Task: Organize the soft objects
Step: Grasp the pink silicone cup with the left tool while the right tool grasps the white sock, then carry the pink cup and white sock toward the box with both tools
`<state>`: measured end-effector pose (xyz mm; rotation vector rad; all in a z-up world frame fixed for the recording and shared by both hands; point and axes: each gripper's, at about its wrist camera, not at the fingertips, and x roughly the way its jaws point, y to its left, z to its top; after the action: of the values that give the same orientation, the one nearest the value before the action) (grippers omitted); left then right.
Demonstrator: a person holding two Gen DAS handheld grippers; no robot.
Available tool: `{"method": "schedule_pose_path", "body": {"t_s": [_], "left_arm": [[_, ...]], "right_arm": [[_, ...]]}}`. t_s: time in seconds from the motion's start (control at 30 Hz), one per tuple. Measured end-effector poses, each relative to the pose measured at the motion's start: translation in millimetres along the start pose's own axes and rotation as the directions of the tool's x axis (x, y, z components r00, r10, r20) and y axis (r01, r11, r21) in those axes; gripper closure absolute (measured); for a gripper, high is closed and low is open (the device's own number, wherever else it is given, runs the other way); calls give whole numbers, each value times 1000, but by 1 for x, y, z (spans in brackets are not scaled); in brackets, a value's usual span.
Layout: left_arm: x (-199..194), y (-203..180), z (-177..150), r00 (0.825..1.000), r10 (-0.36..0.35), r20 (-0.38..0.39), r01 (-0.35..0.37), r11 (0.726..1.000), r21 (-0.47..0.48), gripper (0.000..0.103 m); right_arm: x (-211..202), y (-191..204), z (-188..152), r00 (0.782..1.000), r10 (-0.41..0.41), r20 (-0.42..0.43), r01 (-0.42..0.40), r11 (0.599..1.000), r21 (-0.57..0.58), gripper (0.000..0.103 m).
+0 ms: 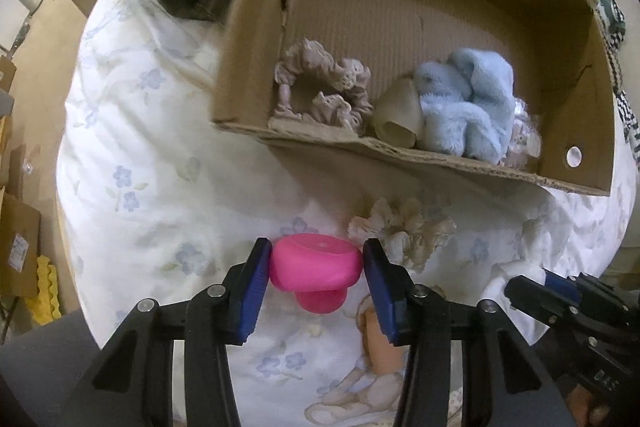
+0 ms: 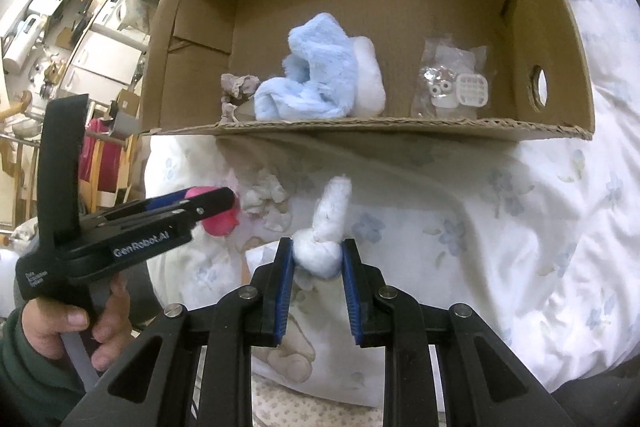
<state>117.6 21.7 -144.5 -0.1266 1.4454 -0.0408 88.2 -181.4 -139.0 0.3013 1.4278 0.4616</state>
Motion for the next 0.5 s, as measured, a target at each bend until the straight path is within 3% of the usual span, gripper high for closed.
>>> {"method": "schedule_pose_path", "body": {"t_s": [0.5], "left_arm": [[-36,8,-17,988,119,94,-120,993,8,60]], "right_arm": [[-10,4,-8,999,-29,28,30,999,-24,78]]}}
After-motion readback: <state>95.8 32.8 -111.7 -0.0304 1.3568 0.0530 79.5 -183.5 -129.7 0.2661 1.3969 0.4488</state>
